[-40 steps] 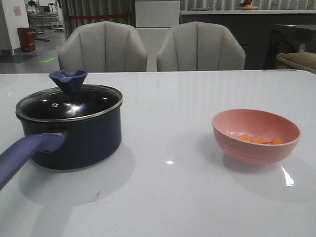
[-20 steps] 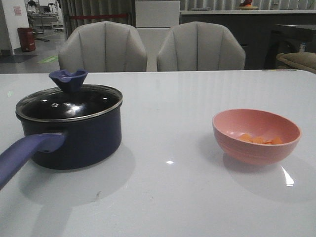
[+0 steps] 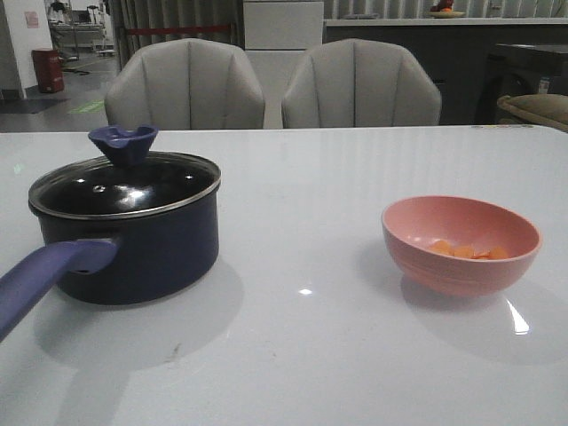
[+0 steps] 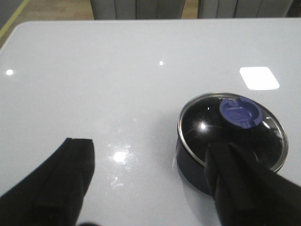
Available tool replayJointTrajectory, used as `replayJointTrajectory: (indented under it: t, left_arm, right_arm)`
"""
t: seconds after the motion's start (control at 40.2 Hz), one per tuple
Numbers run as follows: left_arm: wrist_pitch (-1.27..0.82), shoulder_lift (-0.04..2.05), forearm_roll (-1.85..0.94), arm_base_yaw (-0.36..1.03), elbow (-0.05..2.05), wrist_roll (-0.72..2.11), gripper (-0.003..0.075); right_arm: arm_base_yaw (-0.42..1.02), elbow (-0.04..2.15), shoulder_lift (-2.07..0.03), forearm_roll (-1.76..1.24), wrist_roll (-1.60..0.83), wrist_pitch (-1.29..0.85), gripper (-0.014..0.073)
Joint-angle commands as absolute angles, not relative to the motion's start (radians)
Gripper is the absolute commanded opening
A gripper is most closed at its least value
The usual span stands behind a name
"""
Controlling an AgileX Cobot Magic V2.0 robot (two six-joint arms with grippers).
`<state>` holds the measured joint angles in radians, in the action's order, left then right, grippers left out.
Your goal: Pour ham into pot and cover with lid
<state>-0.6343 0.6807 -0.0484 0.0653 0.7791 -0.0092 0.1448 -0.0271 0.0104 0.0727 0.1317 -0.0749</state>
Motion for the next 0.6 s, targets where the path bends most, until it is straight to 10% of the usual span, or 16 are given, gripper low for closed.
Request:
replayJointTrajectory:
  t: [0.0,0.572]
  left_arm:
    - [-0.665,0.783,-0.068,0.064,0.893,-0.021,0.0547]
    - [-0.857,1.35,-0.119,0.287,1.291,-0.07,0.0553]
  right_arm:
    - [0.138,-0.022,0.031,0.089,0.126,0.006,0.0148]
    - [0.138,-0.022,0.031,0.089,0.126,0.006,0.0148]
